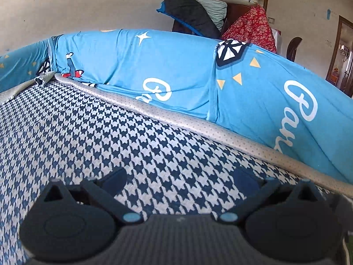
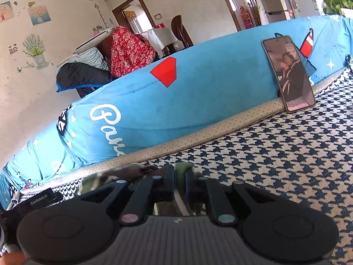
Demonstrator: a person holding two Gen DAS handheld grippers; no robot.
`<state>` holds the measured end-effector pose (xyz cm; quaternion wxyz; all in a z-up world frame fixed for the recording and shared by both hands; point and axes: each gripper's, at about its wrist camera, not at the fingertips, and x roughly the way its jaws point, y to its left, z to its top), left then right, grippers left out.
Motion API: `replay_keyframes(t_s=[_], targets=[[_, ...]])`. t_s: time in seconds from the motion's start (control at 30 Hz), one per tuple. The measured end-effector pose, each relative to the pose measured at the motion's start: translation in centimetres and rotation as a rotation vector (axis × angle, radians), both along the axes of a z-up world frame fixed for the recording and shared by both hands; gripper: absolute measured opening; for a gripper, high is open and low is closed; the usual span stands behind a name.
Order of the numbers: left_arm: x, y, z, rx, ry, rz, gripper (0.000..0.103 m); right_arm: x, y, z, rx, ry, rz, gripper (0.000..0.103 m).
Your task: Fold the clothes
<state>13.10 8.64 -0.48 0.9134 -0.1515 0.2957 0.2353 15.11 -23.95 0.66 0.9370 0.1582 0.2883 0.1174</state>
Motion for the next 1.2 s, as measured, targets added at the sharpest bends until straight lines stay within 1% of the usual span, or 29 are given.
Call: replay_keyframes(t_s=[0.1,0.2,0.23,0.27,0.4,0.53,0.67,0.8,0.93,1.03,1.07,1.13,1.17,1.2], targets=[[-0.2,-0.6,0.3,-0.003,-0.008,-0.045,0.103,-0.4,0.9,0.5,-0.067,-0.034,0.03,0.013],[-0.1,-2.0,0.7,-0.008,-0.02,-0.132,0.103,-0.8,1.2,1.0,-0.105,-0.068,0.021,0.022],[-0.1,-2.5,0.8,-0.019,-0.025,-0.172,0.103,-0.8,1.2,1.1,-0.106,-0.075,0.015,0.027],[-0.2,-3.2,0.9,-0.022,-0.029,-0.216,0.103,-0.8,1.1,1.1,-0.106,-0.077,0.012,0.029],[-0.9,-5.9,1.5,-0.004,-0.042,-0.398,0.103,-0.5,0.9,0.9,-0.124,-0.058,-0.001,0.03],[-1.5,-8.3,1.8,0.027,-0.049,-0.585,0.103,0.0,0.5,0.6,-0.091,-0.023,0.003,0.03],[-2.0,-10.3,1.5,0.095,-0.055,-0.712,0.103,0.1,0.3,0.4,-0.083,-0.011,0.001,0.03],[-2.3,-11.8,0.7,0.168,-0.038,-0.761,0.103,0.2,0.1,0.4,-0.077,-0.005,-0.001,0.03],[-1.9,-12.8,-0.4,0.246,-0.02,-0.74,0.103,0.4,0.1,0.3,-0.065,0.0,0.004,0.03],[-1.7,-13.0,-1.1,0.263,-0.032,-0.736,0.102,0.4,0.2,0.2,-0.064,0.003,0.01,0.03],[-1.6,-13.1,-1.2,0.256,-0.034,-0.742,0.1,0.5,0.3,0.2,-0.064,0.005,0.012,0.03],[-1.3,-13.1,-1.6,0.242,-0.027,-0.75,0.089,0.6,0.2,0.0,-0.064,0.011,0.018,0.03],[-1.1,-13.1,-1.9,0.24,-0.026,-0.75,0.086,0.7,0.2,0.0,-0.065,0.016,0.023,0.03],[-1.0,-13.1,-2.1,0.244,-0.025,-0.748,0.078,0.7,0.2,-0.1,-0.065,0.022,0.029,0.03]])
